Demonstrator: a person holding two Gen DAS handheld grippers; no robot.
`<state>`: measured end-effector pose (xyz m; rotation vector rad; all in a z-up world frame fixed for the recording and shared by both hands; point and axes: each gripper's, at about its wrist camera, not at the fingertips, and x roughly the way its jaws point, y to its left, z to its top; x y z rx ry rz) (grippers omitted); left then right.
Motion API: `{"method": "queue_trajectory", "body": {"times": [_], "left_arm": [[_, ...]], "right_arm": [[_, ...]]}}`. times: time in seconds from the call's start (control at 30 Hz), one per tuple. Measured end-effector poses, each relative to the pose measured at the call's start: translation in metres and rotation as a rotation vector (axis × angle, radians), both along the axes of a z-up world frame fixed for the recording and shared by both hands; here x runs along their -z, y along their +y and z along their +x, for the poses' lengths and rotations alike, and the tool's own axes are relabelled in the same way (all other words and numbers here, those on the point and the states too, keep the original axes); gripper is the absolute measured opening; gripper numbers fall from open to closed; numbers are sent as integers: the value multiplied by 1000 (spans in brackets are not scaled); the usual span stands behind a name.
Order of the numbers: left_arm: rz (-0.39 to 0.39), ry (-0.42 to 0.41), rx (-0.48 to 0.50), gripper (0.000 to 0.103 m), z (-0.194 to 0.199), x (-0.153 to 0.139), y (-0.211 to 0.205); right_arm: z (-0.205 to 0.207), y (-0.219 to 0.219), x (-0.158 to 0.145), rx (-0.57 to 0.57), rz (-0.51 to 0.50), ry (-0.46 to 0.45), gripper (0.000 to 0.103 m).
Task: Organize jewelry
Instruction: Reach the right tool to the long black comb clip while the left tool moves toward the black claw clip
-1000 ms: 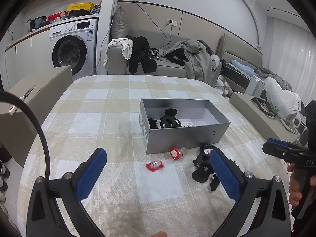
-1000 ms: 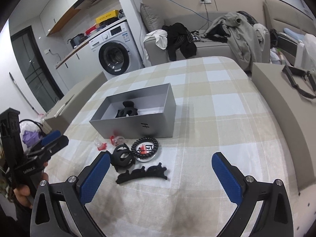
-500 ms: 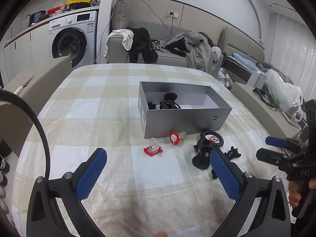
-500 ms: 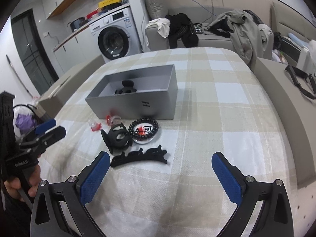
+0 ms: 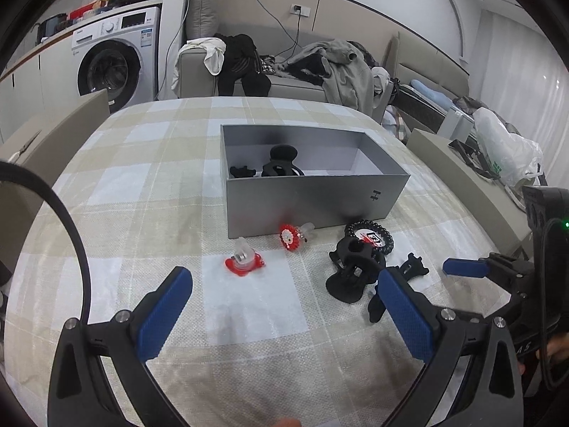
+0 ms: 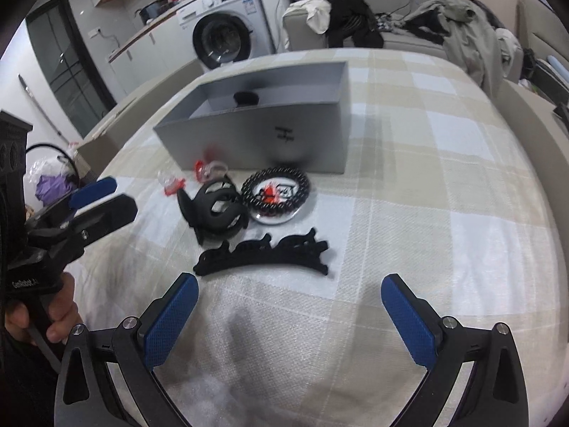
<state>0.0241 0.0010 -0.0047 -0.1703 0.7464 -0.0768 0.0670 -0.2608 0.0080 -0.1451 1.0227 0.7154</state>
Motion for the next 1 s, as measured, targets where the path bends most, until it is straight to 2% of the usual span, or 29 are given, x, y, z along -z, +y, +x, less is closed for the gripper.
{"method": "queue_trajectory", "body": {"times": [0.47,0.6,0.77,1.0], "left_arm": [[12,-6,-57,102,-2,-3,7],[27,-1,-75,102,-3,-3,7],[16,1,-89,101,-6,-3,11],[-9,5,-108,101,-10,-1,19]], "right_arm": [[-17,31,2,-102,-104,-141,103],[-19,35,4,-101,-114,-155,103],[-15,35,5,-85,-104,-140,103],[-15,43,6,-102,-123,-164,103]]}}
